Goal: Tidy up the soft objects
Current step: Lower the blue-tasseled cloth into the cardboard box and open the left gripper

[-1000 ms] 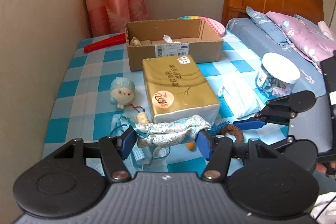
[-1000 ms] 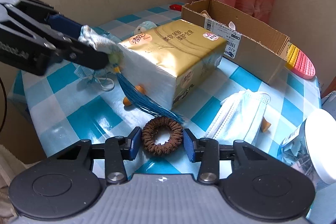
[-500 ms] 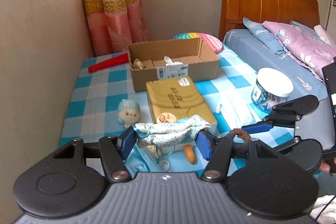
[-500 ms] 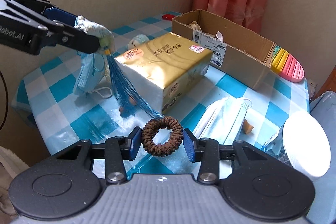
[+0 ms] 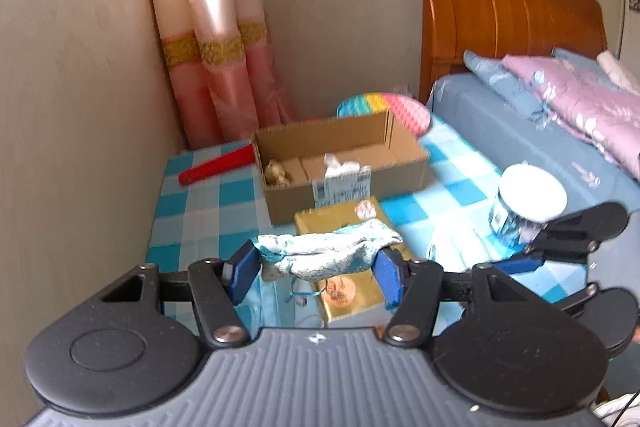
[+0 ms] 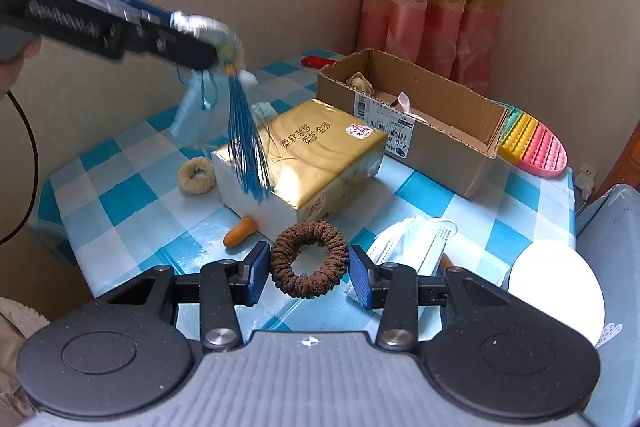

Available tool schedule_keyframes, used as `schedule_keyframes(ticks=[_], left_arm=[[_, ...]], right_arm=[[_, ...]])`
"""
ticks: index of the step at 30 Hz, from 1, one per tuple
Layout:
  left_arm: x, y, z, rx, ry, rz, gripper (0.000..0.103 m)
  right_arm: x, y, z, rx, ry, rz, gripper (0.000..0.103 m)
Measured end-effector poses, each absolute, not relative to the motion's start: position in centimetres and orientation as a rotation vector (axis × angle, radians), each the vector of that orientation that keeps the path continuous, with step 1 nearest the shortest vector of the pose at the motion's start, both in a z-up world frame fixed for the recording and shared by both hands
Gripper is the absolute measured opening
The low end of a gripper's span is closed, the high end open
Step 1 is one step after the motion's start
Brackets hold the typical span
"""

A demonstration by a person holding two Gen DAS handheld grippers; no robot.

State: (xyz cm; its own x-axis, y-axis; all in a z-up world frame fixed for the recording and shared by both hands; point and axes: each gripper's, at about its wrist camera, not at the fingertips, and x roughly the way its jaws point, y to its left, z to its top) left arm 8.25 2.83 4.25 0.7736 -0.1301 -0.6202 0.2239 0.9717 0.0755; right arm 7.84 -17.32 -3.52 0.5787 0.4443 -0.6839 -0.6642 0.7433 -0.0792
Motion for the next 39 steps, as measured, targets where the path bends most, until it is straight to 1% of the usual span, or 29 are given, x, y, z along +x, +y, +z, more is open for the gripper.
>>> schedule_keyframes(ticks=[6,13,18,24,32,39], left_arm=[[8.2,3.1,3.4,0.099,0.694,-0.217,0.06],[7.7,3.7,4.6,0.104,0.667,-0.2,0.06],[9.1,3.3,5.8,0.126,0.642,-0.207,0.06],[13.0,2.0,7.0,0.15,0.623,-0.233,0.06],[20.6,-0.4,8.3,0.148,0.627,-0.267,0.06],[27.0,-3.1,7.7,0.139,0.676,-0.271,0.06]], right_arm=[[7.8,-17.4,-3.6,-0.349,0.699,0.662,0.048],[8.1,-17.5,-3.4,-0.345,0.694,0.66,0.048],[8.2,-17.6,-2.7,-0.339,0.687,0.653,0.048],[8.7,-18.4,-1.6,-0.319,0.675,0.624,0.048],[9.4,-19.4,-0.4,-0.309,0.645,0.589,0.048],[9.9,-20.1,0.5,-0.307,0.632,0.562,0.048]])
